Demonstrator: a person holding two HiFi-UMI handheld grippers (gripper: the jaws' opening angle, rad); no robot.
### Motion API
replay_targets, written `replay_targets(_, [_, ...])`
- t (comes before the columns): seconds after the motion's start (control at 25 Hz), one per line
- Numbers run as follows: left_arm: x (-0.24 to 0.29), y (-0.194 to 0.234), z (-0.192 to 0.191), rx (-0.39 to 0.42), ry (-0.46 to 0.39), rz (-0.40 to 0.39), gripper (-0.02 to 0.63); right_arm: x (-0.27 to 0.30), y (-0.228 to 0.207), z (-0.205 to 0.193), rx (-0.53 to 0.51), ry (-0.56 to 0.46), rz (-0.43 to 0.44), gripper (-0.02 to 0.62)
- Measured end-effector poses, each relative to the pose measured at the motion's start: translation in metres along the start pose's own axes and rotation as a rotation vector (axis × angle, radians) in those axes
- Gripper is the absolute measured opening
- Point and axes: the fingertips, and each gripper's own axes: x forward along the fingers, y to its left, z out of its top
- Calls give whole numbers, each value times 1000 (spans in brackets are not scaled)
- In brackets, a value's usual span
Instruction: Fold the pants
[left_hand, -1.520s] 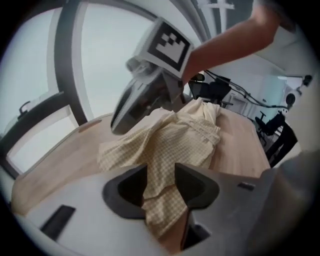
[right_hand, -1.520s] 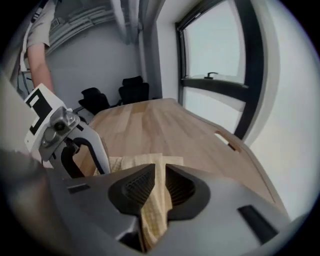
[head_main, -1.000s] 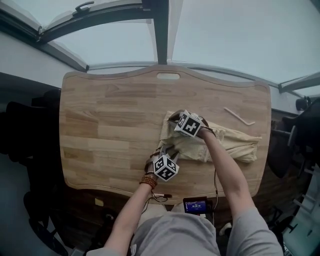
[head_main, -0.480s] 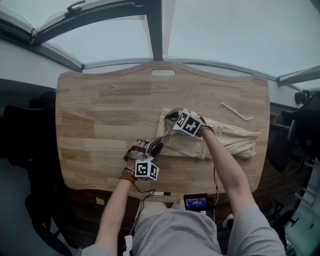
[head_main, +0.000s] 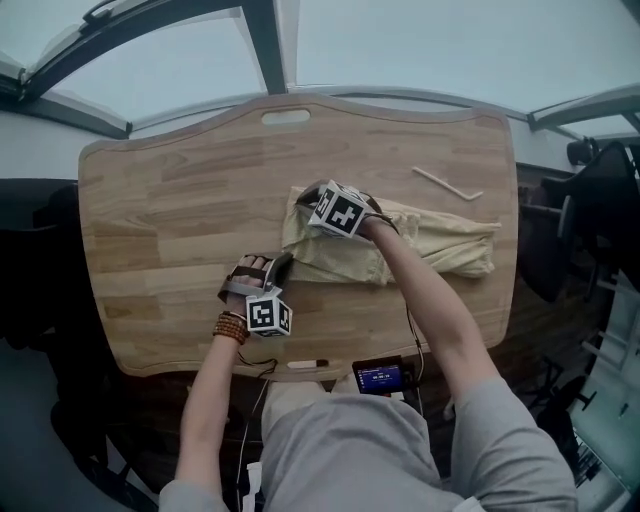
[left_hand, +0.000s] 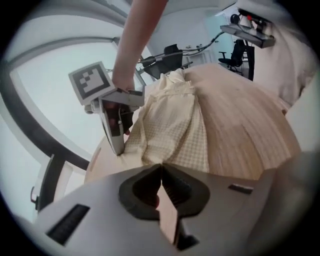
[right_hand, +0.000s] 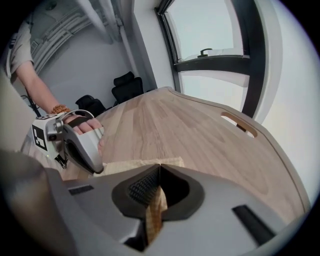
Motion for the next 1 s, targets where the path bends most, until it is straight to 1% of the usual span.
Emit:
replay_targets(0.16, [-35, 4, 13, -5, -30, 67, 11, -5, -2, 6, 79, -49, 7, 6])
replay_targets(0.24, [-47, -1, 16, -9, -28, 90, 9, -2, 2, 5, 107, -57, 9, 6])
replay_targets(0.32, [-47, -13, 6, -12, 2, 90, 9, 8, 9, 2, 105, -54, 6, 6])
replay_targets(0.4, [-40, -27, -8, -25, 32, 75, 11, 19, 16, 1, 74, -65, -17, 13])
replay_targets(0.48, [-41, -34, -12, -48, 28, 59, 12, 14, 16, 6, 55, -121, -56, 123])
replay_targets(0.52, [-47, -33, -8, -63, 7, 61, 15, 3, 15, 12, 48, -167, -82, 129])
replay_targets(0.56, [-55, -30, -2, -78, -21, 69, 15, -13, 15, 19, 40, -218, -112, 115])
replay_targets(0.6, [-61, -27, 5, -93, -49, 79, 15, -27, 19, 25, 33, -263, -134, 59])
replay_targets(0.64, [-64, -25, 10, -104, -67, 88, 15, -38, 27, 26, 29, -291, -138, 36])
replay_targets(0.68, [-64, -25, 14, -112, -73, 94, 15, -41, 39, 21, 28, -291, -128, 37])
replay_targets(0.76, [-50, -33, 14, -133, -47, 76, 15, -30, 60, -7, 0, -210, -128, 37])
replay_targets(0.8, [-39, -41, 10, -157, -16, 39, 15, -21, 66, -24, -19, -163, -151, 37])
replay_targets(0.84, [-28, -51, 4, -195, 26, -17, 15, -17, 66, -35, -28, -147, -190, 38])
replay_targets(0.88, [-18, -62, -3, -235, 69, -78, 19, -24, 62, -40, -13, -182, -251, 48])
replay_targets(0.92, [-13, -70, -9, -268, 101, -122, 32, -43, 53, -41, 38, -263, -330, 73])
replay_targets(0.96, [-12, -71, -11, -286, 116, -137, 26, -73, 42, -44, 127, -360, -416, 83])
replay_targets(1.0, [-16, -68, -11, -293, 116, -128, 31, -110, 28, -55, 243, -443, -502, 94])
